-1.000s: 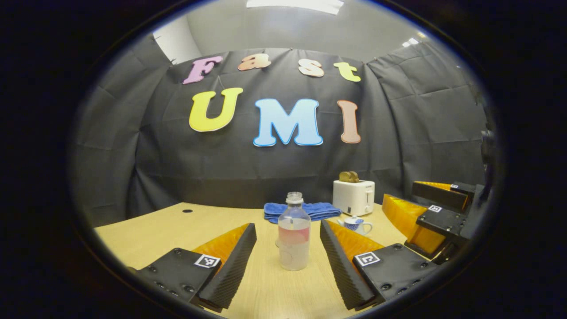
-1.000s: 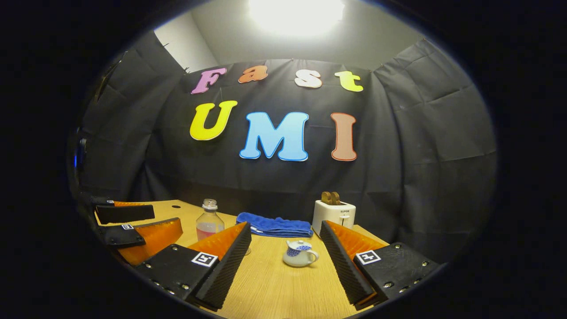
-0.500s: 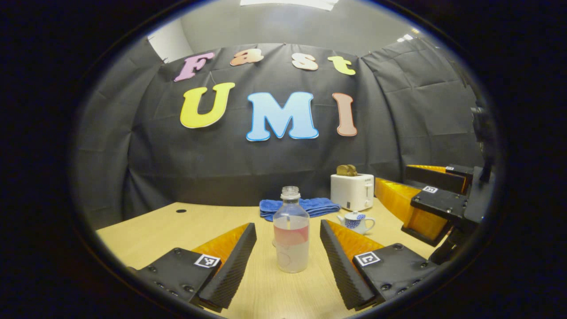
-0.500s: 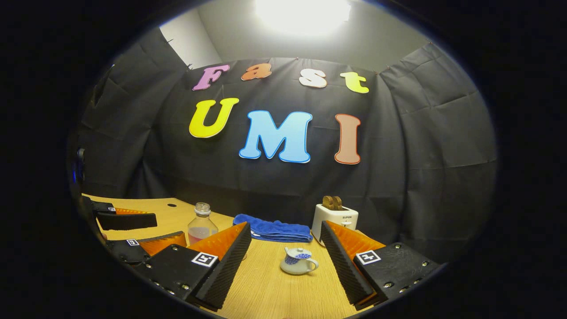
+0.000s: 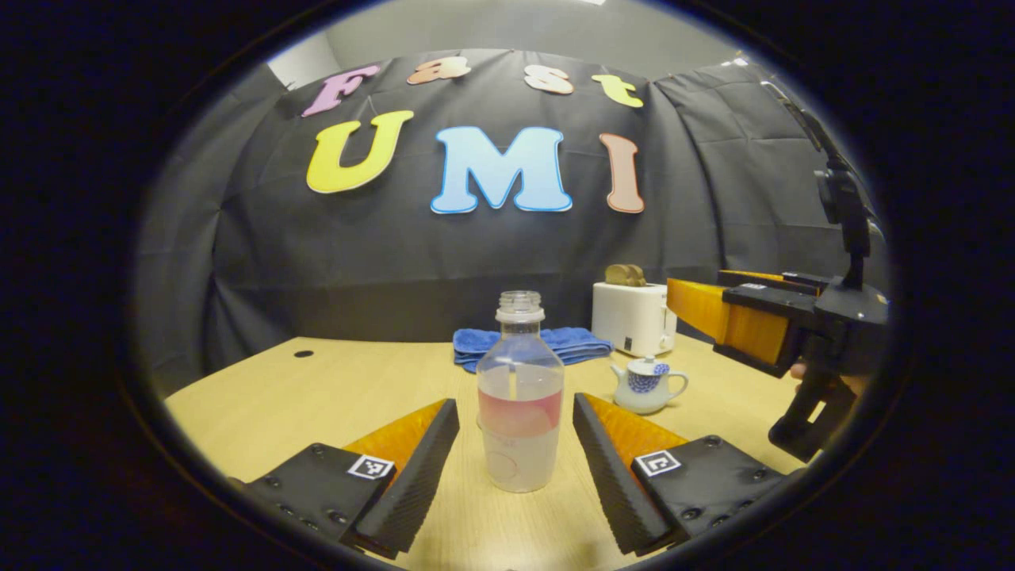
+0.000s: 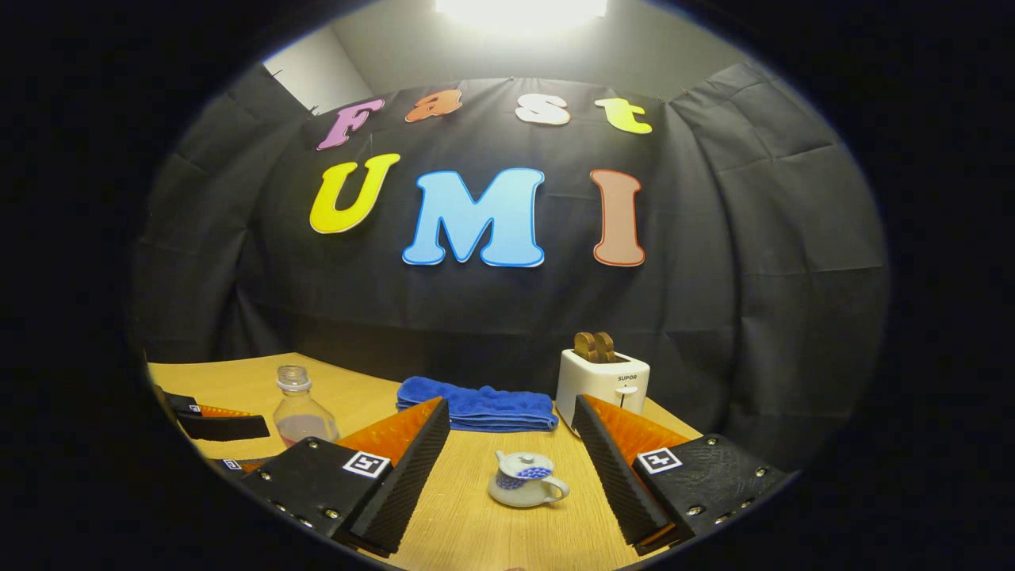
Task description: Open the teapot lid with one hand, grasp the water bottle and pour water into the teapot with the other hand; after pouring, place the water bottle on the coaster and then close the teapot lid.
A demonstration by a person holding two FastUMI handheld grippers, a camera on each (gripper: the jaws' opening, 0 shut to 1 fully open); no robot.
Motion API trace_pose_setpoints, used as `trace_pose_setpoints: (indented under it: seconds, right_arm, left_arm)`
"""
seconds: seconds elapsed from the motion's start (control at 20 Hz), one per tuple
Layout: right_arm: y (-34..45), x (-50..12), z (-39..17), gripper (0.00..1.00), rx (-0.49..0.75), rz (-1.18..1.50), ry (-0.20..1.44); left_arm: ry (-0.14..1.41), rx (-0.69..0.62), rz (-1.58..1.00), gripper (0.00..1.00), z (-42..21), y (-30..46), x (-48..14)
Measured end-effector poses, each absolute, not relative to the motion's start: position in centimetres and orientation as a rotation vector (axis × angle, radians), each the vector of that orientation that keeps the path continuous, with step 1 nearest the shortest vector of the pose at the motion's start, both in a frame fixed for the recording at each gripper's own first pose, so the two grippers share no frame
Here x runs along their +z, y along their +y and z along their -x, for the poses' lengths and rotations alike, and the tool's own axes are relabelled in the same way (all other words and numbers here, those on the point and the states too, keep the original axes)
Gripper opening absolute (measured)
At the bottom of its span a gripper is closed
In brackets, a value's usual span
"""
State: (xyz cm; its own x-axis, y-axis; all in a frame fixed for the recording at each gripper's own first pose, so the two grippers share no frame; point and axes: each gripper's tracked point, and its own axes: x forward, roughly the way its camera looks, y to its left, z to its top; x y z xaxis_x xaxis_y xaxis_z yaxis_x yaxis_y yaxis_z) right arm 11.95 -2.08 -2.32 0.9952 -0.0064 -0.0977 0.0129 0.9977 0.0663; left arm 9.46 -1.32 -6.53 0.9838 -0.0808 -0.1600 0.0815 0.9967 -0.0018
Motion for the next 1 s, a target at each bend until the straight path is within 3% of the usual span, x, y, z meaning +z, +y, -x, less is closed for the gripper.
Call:
trace_pose_setpoints:
  seconds: [0.55,0.7,0.85,0.9,0.95,1.0]
  right_arm:
    - [-3.7,-9.9,-19.1,0.98,-0.119,-0.037,0.237]
    - [-4.3,-11.2,-20.7,0.90,-0.138,-0.088,0.277]
    - [-4.6,-12.7,-21.8,0.90,-0.150,-0.109,0.312]
    - [-4.8,-13.4,-21.9,0.88,-0.158,-0.112,0.325]
    - [-4.6,-13.8,-22.1,0.85,-0.156,-0.122,0.336]
    - [-4.4,-14.3,-22.1,0.85,-0.151,-0.137,0.349]
  left_arm:
    - [0.177,-0.134,-0.033,1.00,-13.6,-2.5,-8.3]
    - [0.158,-0.138,-0.046,1.00,-14.1,-2.3,-8.0]
    - [0.172,-0.151,-0.032,1.00,-14.5,-2.4,-8.5]
    - [0.179,-0.150,-0.030,0.99,-14.5,-2.3,-8.7]
    - [0.176,-0.149,-0.029,0.89,-14.4,-2.3,-8.6]
    - [0.180,-0.152,-0.025,0.89,-14.2,-2.4,-8.5]
